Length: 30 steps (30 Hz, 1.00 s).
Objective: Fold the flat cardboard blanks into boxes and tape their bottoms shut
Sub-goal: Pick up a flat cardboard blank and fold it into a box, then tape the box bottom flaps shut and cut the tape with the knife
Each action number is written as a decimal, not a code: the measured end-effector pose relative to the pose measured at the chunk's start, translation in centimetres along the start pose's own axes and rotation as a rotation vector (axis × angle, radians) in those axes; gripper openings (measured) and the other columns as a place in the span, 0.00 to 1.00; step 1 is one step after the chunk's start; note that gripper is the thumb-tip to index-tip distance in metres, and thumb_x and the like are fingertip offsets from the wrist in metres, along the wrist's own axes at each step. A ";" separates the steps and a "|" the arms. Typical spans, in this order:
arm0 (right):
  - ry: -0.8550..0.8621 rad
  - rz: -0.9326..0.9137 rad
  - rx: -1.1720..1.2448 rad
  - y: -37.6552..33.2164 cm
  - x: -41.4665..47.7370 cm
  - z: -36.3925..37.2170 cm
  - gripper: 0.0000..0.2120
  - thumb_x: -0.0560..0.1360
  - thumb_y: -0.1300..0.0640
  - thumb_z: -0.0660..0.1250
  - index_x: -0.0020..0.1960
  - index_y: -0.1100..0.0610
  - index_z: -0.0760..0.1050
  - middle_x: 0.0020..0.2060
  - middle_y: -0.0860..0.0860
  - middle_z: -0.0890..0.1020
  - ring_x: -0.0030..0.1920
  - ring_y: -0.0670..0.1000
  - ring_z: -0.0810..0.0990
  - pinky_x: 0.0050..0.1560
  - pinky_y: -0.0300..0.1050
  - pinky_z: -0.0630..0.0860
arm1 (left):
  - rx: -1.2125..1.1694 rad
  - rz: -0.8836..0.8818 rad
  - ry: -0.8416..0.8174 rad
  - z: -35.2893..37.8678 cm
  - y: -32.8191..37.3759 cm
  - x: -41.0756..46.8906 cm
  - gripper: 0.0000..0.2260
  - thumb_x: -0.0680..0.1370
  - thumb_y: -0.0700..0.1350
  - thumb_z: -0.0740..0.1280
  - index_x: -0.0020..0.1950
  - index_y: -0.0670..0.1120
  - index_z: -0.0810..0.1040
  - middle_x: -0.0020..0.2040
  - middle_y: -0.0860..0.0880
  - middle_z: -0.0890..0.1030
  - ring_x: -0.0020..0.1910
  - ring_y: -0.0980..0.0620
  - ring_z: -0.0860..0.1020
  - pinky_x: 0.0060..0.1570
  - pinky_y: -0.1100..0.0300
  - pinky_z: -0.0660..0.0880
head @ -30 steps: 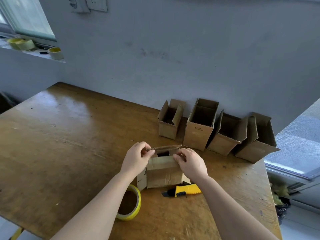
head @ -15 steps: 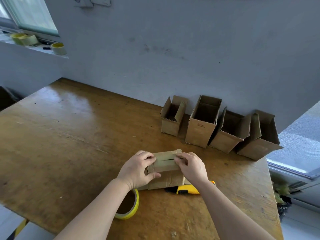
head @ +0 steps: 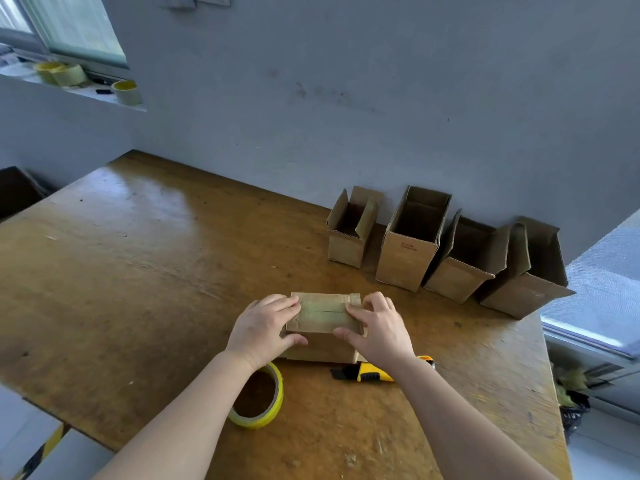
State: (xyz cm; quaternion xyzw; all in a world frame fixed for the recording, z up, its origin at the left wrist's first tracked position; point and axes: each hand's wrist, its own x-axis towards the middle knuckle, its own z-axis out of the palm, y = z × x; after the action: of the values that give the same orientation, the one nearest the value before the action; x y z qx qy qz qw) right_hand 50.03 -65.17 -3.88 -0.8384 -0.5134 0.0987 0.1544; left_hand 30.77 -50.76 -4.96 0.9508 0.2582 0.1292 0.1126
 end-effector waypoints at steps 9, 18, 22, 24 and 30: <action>0.014 -0.134 0.042 -0.7 -0.8 0.5 0.22 0.75 0.44 0.67 0.67 0.50 0.75 0.72 0.48 0.70 0.74 0.49 0.62 0.72 0.44 0.58 | -0.110 -0.055 0.034 0.4 0.4 -1.5 0.29 0.73 0.61 0.66 0.70 0.49 0.70 0.68 0.52 0.70 0.64 0.54 0.70 0.59 0.57 0.73; 0.011 -0.046 0.111 -1.5 -1.6 0.9 0.24 0.75 0.47 0.68 0.69 0.51 0.72 0.73 0.47 0.67 0.75 0.48 0.59 0.73 0.45 0.58 | 0.070 -0.387 -0.357 1.5 -1.0 -5.6 0.16 0.77 0.51 0.63 0.65 0.56 0.76 0.63 0.53 0.75 0.65 0.51 0.71 0.56 0.56 0.74; 0.003 -0.023 0.115 -1.8 -1.7 0.9 0.24 0.76 0.47 0.69 0.70 0.51 0.72 0.74 0.47 0.66 0.75 0.47 0.58 0.73 0.45 0.59 | 0.000 -0.282 -0.251 0.9 -0.7 -6.2 0.11 0.78 0.45 0.63 0.58 0.56 0.79 0.54 0.58 0.79 0.56 0.55 0.75 0.47 0.60 0.74; 0.001 -0.013 0.116 -1.8 -1.7 0.8 0.24 0.75 0.47 0.69 0.70 0.51 0.72 0.74 0.47 0.66 0.75 0.47 0.58 0.73 0.45 0.59 | -0.135 -0.240 -0.185 0.0 -0.4 -6.2 0.10 0.76 0.43 0.64 0.53 0.55 0.79 0.52 0.59 0.80 0.53 0.55 0.77 0.47 0.60 0.74; -0.010 0.008 0.134 -1.9 -1.6 0.6 0.25 0.74 0.46 0.70 0.69 0.51 0.73 0.73 0.46 0.67 0.75 0.47 0.59 0.72 0.43 0.58 | -0.520 -0.187 0.058 -3.1 2.0 -4.1 0.07 0.72 0.44 0.69 0.46 0.55 0.82 0.42 0.61 0.82 0.42 0.61 0.79 0.40 0.62 0.75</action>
State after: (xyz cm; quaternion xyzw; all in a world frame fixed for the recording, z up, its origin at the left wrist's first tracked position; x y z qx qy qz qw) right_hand 47.53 -65.74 -3.70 -0.8276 -0.5032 0.1376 0.2074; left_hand 27.31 -54.13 -2.22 0.8578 0.3063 0.2073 0.3570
